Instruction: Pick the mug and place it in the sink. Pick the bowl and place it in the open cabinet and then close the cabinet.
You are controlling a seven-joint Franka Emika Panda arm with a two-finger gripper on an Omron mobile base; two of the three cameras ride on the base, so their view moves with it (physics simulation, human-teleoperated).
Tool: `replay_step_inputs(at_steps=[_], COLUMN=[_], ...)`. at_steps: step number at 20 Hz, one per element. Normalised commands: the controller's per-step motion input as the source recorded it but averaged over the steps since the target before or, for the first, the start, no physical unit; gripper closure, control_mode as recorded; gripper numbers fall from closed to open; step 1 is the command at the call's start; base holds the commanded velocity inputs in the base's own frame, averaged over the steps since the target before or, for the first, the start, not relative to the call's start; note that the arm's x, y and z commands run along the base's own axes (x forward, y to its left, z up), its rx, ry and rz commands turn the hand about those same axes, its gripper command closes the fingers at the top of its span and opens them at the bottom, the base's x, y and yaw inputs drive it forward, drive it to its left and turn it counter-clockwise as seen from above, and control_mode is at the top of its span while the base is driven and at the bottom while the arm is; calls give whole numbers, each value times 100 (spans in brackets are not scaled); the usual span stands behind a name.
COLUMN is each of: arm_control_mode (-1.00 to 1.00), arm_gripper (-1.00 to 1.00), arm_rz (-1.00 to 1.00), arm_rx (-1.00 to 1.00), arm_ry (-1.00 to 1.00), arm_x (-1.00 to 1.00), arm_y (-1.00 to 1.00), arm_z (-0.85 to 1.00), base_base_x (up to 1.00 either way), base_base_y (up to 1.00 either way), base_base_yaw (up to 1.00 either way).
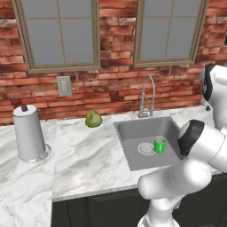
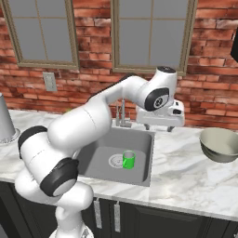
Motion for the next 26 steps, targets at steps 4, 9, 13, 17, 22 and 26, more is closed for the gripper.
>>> replay_step_inputs(at_steps=[4, 9, 13, 17, 22, 26], arm_control_mode=[-100, -100, -100, -100, -100, -100], arm_gripper=[-100, -100, -100, -100, -100, -100], arm_rz=[0, 0, 0, 1, 7, 12], arm_rx=[-11, -11, 0, 0, 0, 0], arm_ry=[-1, 1, 8, 2, -2, 0], arm_x=[15, 11, 0, 5, 15, 17], arm_y=[-34, -45, -68, -35, -26, -36], arm_z=[0, 2, 1, 0, -10, -21], base_base_x=[0, 0, 0, 0, 0, 0], base_base_y=[0, 0, 0, 0, 0, 0], base_base_yaw=[0, 0, 0, 0, 0, 0])
